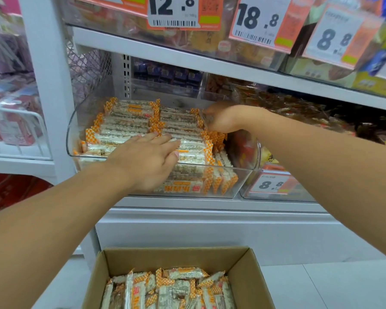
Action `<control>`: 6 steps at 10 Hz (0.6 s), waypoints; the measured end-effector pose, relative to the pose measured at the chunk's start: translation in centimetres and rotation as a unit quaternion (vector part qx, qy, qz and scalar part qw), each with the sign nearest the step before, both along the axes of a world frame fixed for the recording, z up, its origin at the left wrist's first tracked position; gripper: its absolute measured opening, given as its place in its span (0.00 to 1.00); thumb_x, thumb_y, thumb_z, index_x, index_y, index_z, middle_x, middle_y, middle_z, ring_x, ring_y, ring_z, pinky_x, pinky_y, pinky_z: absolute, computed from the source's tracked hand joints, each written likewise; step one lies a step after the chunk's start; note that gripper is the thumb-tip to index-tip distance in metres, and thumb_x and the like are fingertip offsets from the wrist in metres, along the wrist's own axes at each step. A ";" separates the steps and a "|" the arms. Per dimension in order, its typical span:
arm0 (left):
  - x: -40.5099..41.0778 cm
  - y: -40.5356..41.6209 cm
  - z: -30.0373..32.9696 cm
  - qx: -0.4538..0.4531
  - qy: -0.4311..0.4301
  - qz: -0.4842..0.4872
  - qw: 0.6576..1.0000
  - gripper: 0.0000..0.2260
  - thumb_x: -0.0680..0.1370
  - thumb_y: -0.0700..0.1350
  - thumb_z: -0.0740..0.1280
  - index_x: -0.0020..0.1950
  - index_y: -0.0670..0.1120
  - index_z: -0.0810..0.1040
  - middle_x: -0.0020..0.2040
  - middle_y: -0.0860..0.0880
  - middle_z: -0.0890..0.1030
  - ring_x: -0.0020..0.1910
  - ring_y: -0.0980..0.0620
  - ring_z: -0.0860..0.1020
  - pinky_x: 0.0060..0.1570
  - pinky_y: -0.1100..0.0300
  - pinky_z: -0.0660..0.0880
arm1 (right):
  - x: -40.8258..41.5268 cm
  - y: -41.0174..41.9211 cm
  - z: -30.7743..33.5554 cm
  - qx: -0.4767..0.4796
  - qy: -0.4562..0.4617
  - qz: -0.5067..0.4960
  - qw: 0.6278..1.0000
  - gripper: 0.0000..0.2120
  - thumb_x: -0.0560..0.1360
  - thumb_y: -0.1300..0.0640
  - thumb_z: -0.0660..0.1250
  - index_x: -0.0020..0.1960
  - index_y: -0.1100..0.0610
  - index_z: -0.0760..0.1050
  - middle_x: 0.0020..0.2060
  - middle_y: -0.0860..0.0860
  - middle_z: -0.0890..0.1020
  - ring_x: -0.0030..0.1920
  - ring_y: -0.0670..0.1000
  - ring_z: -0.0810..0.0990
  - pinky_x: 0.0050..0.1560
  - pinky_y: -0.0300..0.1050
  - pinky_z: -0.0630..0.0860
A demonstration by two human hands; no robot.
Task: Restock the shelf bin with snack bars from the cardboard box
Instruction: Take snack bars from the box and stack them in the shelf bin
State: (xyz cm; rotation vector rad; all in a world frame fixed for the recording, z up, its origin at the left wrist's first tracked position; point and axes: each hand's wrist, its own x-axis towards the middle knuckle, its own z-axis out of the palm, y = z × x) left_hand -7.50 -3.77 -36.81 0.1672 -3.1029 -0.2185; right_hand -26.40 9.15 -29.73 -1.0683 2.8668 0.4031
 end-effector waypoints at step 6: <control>-0.3 0.0 -0.2 -0.004 0.010 0.006 1.000 0.25 0.84 0.58 0.41 0.82 0.58 0.50 0.82 0.54 0.51 0.81 0.51 0.49 0.79 0.49 0.48 | 0.5 -0.1 -1.7 -0.032 0.073 -0.041 0.996 0.03 0.78 0.68 0.62 0.49 0.62 0.70 0.35 0.54 0.69 0.33 0.50 0.70 0.34 0.45 0.70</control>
